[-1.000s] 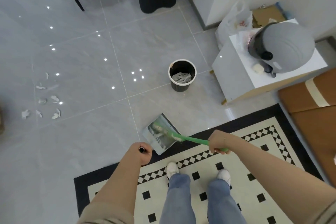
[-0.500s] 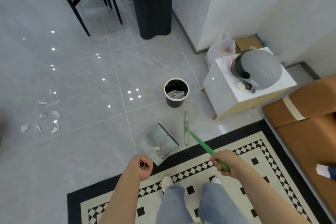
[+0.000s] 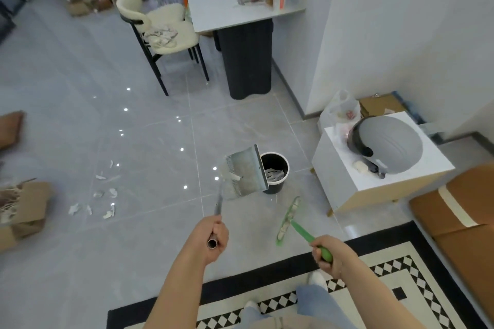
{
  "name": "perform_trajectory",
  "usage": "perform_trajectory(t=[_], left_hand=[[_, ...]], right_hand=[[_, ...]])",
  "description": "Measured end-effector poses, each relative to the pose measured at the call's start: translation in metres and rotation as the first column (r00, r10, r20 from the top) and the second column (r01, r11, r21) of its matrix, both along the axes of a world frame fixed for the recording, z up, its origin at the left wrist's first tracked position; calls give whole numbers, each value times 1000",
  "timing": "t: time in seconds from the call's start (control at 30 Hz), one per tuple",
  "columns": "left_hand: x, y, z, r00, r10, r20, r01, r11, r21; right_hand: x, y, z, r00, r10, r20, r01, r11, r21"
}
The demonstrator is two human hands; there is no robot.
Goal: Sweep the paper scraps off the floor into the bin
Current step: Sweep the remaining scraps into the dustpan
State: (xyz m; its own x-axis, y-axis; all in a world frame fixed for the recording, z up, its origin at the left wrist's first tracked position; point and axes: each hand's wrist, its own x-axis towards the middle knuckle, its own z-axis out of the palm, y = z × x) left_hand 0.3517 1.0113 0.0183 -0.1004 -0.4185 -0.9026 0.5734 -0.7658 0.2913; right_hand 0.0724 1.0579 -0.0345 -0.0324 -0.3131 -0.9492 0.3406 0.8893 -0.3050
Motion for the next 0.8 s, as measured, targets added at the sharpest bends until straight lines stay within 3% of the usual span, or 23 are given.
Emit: perform_trajectory(t=[0.13, 0.3, 0.5, 0.8], left_hand=[[-33, -20, 2, 963, -168, 210, 177, 984, -25], [-87, -39, -6, 741, -395, 543, 449, 893, 37], [-135, -56, -22, 643, -445, 623, 518, 852, 75], [-158, -54, -46, 488, -485, 726, 606, 787, 118]], right_hand=[[-13, -14, 8, 1000, 26, 10, -26, 1000, -17], [-33, -29, 12, 999, 36, -13, -36, 999, -32], [-56, -43, 17, 973, 190, -131, -194, 981, -22], [-92, -65, 9, 945, 272, -180, -277, 961, -2]])
